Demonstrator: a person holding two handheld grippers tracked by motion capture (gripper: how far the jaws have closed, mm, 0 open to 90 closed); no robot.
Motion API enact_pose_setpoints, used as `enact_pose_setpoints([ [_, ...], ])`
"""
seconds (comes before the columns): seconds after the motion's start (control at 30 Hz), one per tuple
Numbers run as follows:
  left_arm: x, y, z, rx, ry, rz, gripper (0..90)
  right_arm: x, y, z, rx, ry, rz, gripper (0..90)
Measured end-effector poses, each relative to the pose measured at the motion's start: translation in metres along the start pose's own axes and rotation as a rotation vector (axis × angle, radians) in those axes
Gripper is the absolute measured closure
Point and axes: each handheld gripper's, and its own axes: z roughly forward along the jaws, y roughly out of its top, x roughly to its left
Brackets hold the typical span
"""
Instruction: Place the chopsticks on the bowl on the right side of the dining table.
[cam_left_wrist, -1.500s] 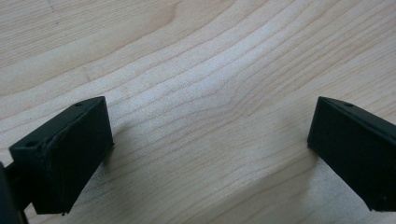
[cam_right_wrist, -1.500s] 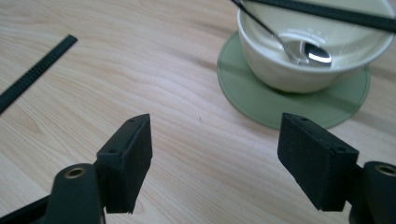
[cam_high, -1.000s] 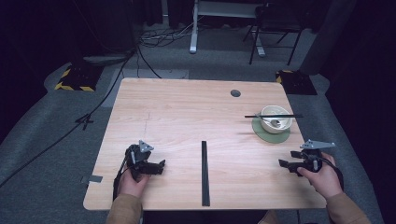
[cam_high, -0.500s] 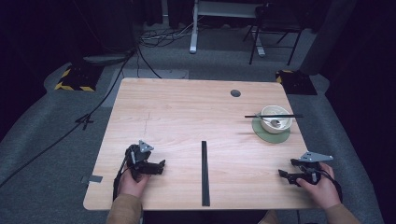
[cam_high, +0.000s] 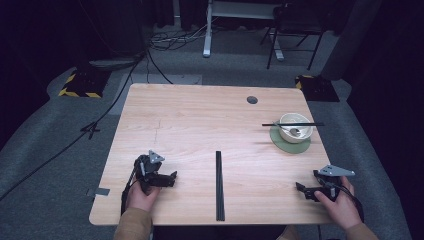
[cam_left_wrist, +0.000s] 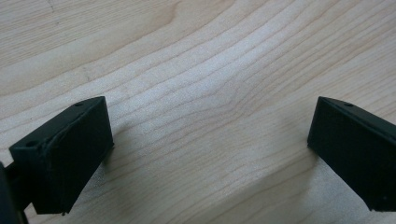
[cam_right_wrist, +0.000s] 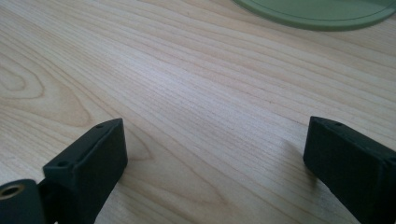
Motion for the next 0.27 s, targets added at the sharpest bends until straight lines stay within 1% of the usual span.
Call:
enact_pose_setpoints([
  [0.1,0.0,0.0,0.0,0.0,0.0,0.0,0.3,0.0006,-0.0002,0.0003,-0.006,0.0,0.006,5.8],
  [0.13,0.0,0.0,0.0,0.0,0.0,0.0,0.3,-0.0002,-0.0004,0.0,-0.001,0.001,-0.007,5.5],
  [0.27,0.0,0.0,0.0,0.0,0.0,0.0,0.3,0.0012,-0.0003,0.0002,0.005,0.014,-0.01,3.7],
])
